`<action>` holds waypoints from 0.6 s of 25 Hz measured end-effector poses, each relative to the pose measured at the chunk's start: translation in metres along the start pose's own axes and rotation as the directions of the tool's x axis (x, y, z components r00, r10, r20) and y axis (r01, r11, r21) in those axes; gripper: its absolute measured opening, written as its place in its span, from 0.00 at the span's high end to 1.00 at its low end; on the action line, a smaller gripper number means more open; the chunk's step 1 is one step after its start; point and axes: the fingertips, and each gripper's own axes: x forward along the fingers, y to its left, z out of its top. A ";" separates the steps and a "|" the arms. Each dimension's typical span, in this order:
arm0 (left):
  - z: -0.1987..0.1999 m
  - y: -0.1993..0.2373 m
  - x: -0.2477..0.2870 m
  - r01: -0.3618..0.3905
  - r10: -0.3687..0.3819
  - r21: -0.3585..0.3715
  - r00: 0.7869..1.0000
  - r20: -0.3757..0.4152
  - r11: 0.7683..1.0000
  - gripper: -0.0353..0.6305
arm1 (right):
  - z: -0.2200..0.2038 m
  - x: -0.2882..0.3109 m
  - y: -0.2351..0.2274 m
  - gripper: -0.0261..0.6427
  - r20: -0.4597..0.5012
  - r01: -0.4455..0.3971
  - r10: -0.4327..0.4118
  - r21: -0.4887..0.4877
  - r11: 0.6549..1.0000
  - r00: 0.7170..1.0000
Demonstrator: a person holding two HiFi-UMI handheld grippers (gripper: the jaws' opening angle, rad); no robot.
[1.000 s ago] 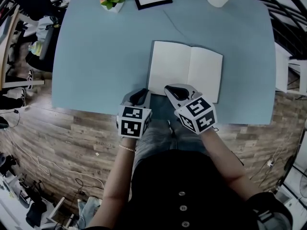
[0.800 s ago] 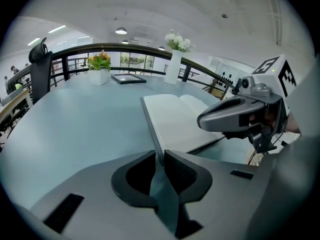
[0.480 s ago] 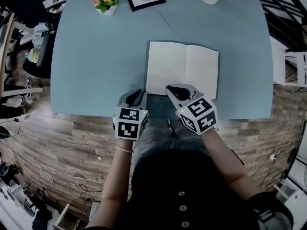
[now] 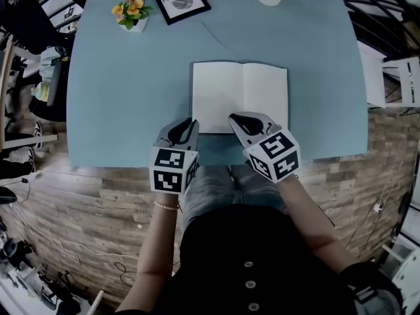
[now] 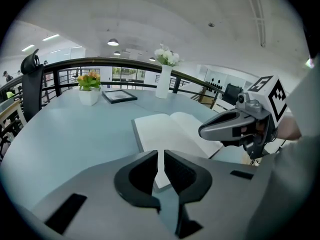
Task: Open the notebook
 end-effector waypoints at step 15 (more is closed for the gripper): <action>0.064 -0.070 0.003 0.134 -0.138 0.038 0.980 0.141 0.990 0.91 | 0.037 -0.054 -0.029 0.95 0.127 0.017 -0.010 -0.055 0.998 0.992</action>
